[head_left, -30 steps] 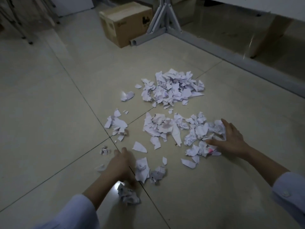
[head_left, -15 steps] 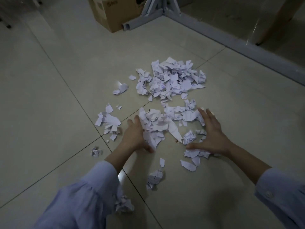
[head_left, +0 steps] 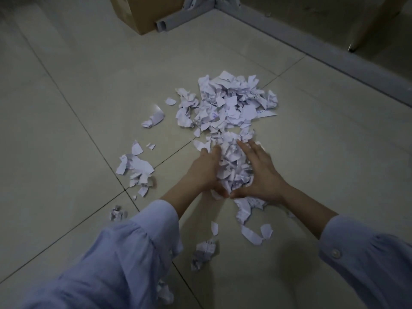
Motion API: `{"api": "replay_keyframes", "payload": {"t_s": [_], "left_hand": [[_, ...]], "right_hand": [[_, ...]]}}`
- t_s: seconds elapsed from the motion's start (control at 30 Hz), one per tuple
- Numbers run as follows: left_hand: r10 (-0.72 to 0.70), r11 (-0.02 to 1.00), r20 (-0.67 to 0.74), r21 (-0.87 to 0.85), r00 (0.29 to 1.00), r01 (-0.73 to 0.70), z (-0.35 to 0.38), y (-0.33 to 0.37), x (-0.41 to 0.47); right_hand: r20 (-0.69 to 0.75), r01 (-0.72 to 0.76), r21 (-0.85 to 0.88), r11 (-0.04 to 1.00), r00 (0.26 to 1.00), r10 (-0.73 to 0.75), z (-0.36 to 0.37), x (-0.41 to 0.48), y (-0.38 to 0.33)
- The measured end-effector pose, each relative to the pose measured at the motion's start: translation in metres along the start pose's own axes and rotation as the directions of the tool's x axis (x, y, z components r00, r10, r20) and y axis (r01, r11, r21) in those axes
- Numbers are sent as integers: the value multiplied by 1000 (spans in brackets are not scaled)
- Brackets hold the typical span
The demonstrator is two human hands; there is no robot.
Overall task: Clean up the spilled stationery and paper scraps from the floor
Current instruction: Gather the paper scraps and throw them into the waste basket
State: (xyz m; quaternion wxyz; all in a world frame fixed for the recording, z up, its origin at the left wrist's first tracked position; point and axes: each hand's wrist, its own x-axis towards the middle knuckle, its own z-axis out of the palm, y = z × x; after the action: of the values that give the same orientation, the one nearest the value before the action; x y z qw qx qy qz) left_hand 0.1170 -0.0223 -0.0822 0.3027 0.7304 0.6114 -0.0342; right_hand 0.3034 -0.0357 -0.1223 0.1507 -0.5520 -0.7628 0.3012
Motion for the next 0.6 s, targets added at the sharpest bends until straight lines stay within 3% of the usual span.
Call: {"api": "replay_keyframes", "payload": {"t_s": [0.1,0.43,0.6], "left_hand": [[45,999,-33,-27,998,-46,5,1,4],[122,991,-94,-43,988,-127,19,11,7],[137,989,-109,-32,985,-142,17,30,-2]], "right_hand": [[-82,79,21,997,994,-77,3,-1,7],[-220,25,-12,1000,975,-27,7,-20,5],[-233,-30,197,980,970,76,-10,-35,0]]}}
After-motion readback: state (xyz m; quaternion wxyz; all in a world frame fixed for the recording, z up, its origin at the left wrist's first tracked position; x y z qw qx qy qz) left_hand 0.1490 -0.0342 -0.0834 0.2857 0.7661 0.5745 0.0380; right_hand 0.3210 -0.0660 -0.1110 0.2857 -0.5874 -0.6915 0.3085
